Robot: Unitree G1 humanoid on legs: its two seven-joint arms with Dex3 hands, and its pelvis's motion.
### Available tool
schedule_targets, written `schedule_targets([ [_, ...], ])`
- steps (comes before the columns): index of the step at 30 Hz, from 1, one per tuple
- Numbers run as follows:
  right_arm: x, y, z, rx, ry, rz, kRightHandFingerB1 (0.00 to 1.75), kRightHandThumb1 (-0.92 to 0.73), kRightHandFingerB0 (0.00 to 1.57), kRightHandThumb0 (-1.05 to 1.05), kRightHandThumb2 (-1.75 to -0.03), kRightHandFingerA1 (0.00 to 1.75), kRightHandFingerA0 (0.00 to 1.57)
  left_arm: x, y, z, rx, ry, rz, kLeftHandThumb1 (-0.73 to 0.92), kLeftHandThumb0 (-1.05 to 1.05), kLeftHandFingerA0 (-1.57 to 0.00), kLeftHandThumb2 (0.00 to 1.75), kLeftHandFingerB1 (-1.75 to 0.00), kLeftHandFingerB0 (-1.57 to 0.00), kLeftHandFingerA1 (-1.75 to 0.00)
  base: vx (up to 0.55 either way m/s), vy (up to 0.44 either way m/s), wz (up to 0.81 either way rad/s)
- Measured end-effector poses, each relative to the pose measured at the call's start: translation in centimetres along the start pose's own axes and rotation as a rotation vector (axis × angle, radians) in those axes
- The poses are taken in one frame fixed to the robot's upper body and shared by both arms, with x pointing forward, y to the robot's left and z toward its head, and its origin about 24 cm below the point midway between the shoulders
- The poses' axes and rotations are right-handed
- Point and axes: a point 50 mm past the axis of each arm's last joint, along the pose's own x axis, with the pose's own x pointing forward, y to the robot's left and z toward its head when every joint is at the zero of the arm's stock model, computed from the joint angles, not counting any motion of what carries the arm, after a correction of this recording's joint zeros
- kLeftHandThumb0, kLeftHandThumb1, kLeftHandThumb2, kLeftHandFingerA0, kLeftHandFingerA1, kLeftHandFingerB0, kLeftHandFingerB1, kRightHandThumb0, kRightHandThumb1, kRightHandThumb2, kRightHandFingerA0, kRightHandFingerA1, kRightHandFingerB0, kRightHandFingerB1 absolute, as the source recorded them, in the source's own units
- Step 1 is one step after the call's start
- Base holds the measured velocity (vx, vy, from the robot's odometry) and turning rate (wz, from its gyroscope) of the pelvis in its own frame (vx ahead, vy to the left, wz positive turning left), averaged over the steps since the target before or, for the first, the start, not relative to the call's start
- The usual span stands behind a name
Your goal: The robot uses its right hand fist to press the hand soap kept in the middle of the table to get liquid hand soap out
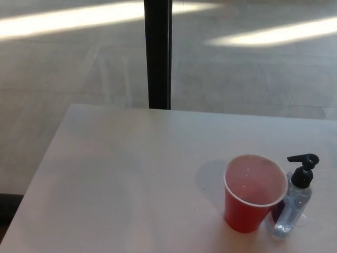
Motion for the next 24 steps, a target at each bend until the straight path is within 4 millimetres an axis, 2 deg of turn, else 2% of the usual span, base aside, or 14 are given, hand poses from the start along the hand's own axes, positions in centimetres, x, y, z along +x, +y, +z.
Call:
schedule_targets([
  [1, -0.3, -1.4, -0.6, 0.003, 0.026, -0.067, 1.48, -0.71, 0.16, -0.57, -1.05, 1.75, 0.68, 0.0, 0.0, 0.0, 0.0, 0.001, 0.0, 0.49, -0.19, -0.72, 0.91, -0.79, -0.56, -0.91, 0.0, 0.0, 0.0],
  [3, -1.0, -3.2, -1.5, 0.008, 0.065, -0.157, 1.48, -0.71, 0.16, -0.57, -1.05, 1.75, 0.68, 0.0, 0.0, 0.0, 0.001, 0.001, 0.0, 0.49, -0.19, -0.72, 0.91, -0.79, -0.56, -0.91, 0.0, 0.0, 0.0],
  [4, -1.4, -4.2, -2.1, 0.011, 0.09, -0.207, 1.57, -0.55, 0.29, -0.55, -1.18, 1.75, 0.99, 0.0, 0.0, 0.0, 0.001, 0.001, 0.0, 0.5, -0.18, -0.7, 0.92, -0.78, -0.54, -0.9, 0.0, 0.0, 0.0],
  [5, -1.9, -5.2, -2.9, 0.018, 0.119, -0.262, 0.94, -0.58, 0.44, -0.59, -1.23, 1.38, 1.16, 0.0, 0.0, -0.1, 0.001, 0.002, 0.0, 0.51, -0.18, -0.68, 0.91, -0.76, -0.51, -0.89, 0.0, 0.0, 0.0],
  [6, -2.6, -6.4, -3.8, 0.024, 0.153, -0.321, 1.51, -0.67, 0.12, -0.52, -1.13, 1.75, 0.75, 0.0, 0.0, -0.1, 0.001, 0.002, 0.0, 0.5, -0.17, -0.69, 0.92, -0.77, -0.52, -0.89, 0.0, 0.0, 0.0],
  [9, -4.1, -8.2, -5.6, 0.035, 0.226, -0.428, 1.15, -0.67, 0.08, -0.48, -1.14, 1.75, 0.68, 0.0, 0.0, -0.1, 0.001, 0.003, 0.001, 0.49, -0.18, -0.7, 0.95, -0.82, -0.56, -0.92, 0.0, 0.0, 0.0],
  [10, -5.4, -9.5, -7.0, 0.04, 0.284, -0.508, 1.28, -0.59, 0.62, -0.45, -1.18, 1.75, 1.09, 0.0, 0.0, -0.2, 0.001, 0.005, 0.001, 0.48, -0.18, -0.67, 0.93, -0.8, -0.52, -0.9, 0.0, 0.0, 0.0],
  [13, -8.1, -11.4, -9.7, 0.043, 0.401, -0.64, 1.18, -0.56, 0.64, -0.46, -1.17, 1.75, 1.07, 0.0, 0.1, -0.2, 0.001, 0.006, 0.002, 0.5, -0.17, -0.68, 0.91, -0.78, -0.52, -0.9, 0.0, 0.0, 0.0],
  [15, -10.2, -12.5, -11.5, 0.038, 0.489, -0.724, 0.94, -0.52, 0.75, -0.36, -1.18, 1.06, 0.87, 0.0, 0.1, -0.3, 0.0, 0.007, 0.003, 0.49, -0.19, -0.69, 0.91, -0.77, -0.52, -0.89, 0.0, 0.0, 0.0],
  [17, -12.3, -13.2, -13.2, 0.039, 0.572, -0.797, 0.94, -0.52, 0.75, -0.36, -1.18, 1.06, 0.87, 0.0, 0.2, -0.5, -0.002, 0.015, 0.006, 0.49, -0.19, -0.69, 0.91, -0.77, -0.52, -0.89, 0.0, 0.0, 0.0],
  [19, -14.0, -13.7, -14.5, 0.028, 0.646, -0.854, 1.27, -0.34, 0.92, -0.32, -1.22, 1.48, 1.09, 0.0, 0.4, -0.6, -0.003, 0.023, 0.011, 0.44, -0.18, -0.67, 0.99, -0.76, -0.52, -0.85, 0.0, 0.0, 0.0],
  [21, -15.8, -13.9, -15.8, -0.001, 0.726, -0.899, 1.29, -0.4, 0.89, -0.32, -1.17, 1.44, 1.0, 0.0, 0.7, -0.7, -0.002, 0.025, 0.018, 0.45, -0.17, -0.66, 0.99, -0.77, -0.53, -0.84, 0.0, 0.0, 0.0],
  [22, -16.7, -14.0, -16.4, -0.01, 0.764, -0.921, 0.98, -0.45, 0.76, -0.38, -1.13, 1.21, 1.1, 0.0, 0.9, -0.7, -0.003, 0.025, 0.023, 0.45, -0.17, -0.63, 0.99, -0.74, -0.49, -0.82, 0.0, 0.0, 0.0],
  [24, -17.4, -14.0, -16.9, -0.025, 0.799, -0.918, 1.14, -0.4, 0.75, -0.31, -1.18, 1.32, 0.92, 0.0, 1.1, -0.7, -0.004, 0.024, 0.028, 0.45, -0.18, -0.66, 0.98, -0.76, -0.52, -0.84, 0.0, 0.0, 0.0],
])
